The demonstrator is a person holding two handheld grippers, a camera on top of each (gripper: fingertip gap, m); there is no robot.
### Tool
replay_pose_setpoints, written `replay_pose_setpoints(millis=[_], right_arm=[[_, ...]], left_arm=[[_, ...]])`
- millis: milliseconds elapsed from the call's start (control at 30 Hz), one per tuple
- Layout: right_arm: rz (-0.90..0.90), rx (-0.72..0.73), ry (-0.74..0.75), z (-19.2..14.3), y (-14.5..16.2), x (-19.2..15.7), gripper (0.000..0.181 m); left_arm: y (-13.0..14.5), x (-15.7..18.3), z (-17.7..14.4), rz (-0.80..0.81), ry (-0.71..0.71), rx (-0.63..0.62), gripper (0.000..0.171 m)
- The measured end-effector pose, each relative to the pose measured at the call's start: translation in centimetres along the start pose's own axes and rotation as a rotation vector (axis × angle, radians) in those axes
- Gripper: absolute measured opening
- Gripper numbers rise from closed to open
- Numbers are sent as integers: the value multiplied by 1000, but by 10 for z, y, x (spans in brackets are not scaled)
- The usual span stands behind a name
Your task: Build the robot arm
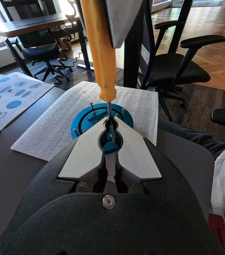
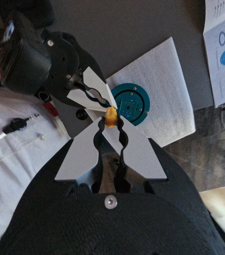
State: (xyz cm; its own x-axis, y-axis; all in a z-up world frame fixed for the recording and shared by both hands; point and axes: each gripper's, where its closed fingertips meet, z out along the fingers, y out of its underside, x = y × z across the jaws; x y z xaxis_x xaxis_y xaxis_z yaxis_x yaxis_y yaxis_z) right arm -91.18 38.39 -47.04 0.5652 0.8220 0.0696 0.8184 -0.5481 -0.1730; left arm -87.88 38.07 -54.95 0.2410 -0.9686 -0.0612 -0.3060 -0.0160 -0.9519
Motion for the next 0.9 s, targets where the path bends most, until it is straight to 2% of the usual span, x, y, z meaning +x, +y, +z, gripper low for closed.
replay_pose_setpoints(millis=[67, 167, 200, 333, 400, 500, 533, 600, 700, 767, 867, 900], right_arm=[[129, -2, 0, -1, 3, -3, 18], [-41, -7, 29, -2, 3, -3, 19], [-101, 5, 35, -3, 2, -3, 25], [-220, 10, 7, -5, 3, -4, 18], [-109, -17, -1, -5, 7, -1, 18], [157, -29, -28, -5, 11, 3, 18], [186, -32, -46, -5, 12, 2, 19], [110, -34, -56, -6, 11, 2, 18], [-40, 0, -37, -8, 9, 7, 32], [-122, -10, -65, -7, 15, 5, 32], [-229, 1, -41, -2, 16, 6, 15], [-222, 15, -39, -2, 14, 5, 15]], left_arm=[[-1, 1, 1, -1, 7, 1, 2], [-1, 2, 1, 12, 1, -2, 2], [-1, 2, 1, 13, 1, -2, 2], [0, 1, 1, 17, -1, -6, 2], [0, 1, 1, 22, -4, -9, 2], [0, 2, 2, 17, 2, -10, 2], [-1, 2, 2, 17, 4, -9, 2], [-1, 3, 2, 18, 2, -9, 2], [-1, 3, 2, 16, 3, -7, 2], [-1, 3, 1, 17, 6, -7, 2], [0, 2, 2, 17, 4, -13, 2], [0, 1, 2, 16, 3, -12, 2]])
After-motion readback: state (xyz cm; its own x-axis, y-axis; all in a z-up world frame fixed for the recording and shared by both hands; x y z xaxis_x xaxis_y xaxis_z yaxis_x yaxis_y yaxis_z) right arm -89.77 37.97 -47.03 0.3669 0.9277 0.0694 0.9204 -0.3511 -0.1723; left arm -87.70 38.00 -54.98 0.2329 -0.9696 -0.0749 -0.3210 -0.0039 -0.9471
